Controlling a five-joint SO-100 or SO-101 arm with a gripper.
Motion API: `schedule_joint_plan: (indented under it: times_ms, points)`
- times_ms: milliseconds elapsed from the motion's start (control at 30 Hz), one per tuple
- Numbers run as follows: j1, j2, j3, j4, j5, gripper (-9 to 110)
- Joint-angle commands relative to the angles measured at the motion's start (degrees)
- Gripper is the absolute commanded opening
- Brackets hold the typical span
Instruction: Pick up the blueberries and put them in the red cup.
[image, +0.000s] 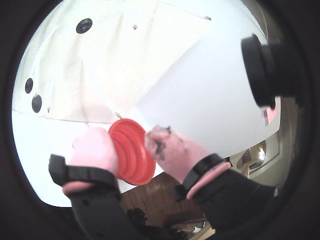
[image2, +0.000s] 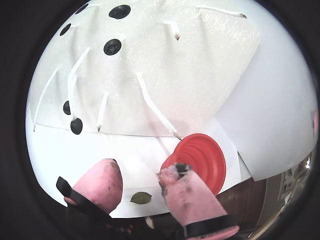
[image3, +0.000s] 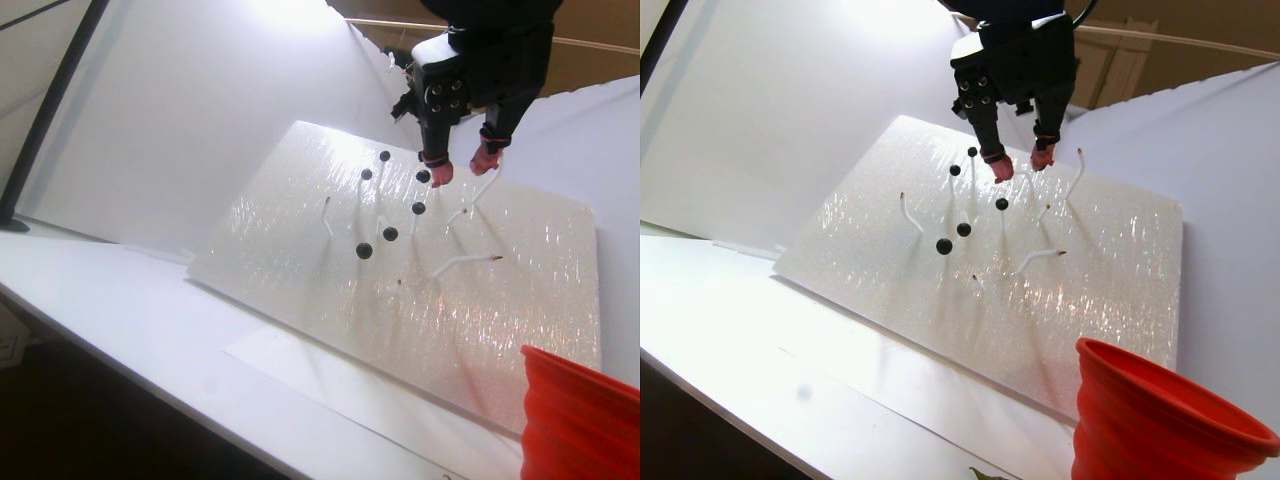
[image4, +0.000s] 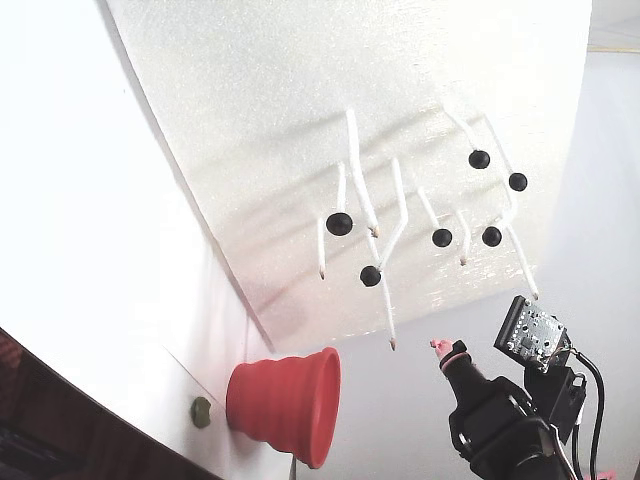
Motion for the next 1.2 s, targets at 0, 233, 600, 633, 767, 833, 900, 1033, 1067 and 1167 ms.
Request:
schedule_joint_plan:
  times_ms: [0, 233, 600, 633, 767, 833, 900, 1033, 1067, 1167]
  points:
    - [-0.2, 5.7, -1.0, 0.4, 0.5, 14]
    - [-1.7, 6.8, 0.0, 1.4, 1.3, 14]
    - [-4.4, 5.6, 0.5, 2.0, 2.1, 14]
    - [-4.6, 5.1, 0.4, 2.0, 2.1, 14]
    - [-5.1, 3.1, -0.7, 2.0, 2.2, 15]
    - [-5.2, 2.2, -1.2, 2.0, 2.3, 15]
    - [-5.4, 0.6, -1.9, 2.0, 2.3, 15]
    - [-5.6, -1.8, -3.3, 1.8, 2.5, 15]
    - [-5.7, -2.2, -3.4, 1.8, 2.5, 16]
    - [-6.1, -3.4, -4.0, 1.1, 2.5, 16]
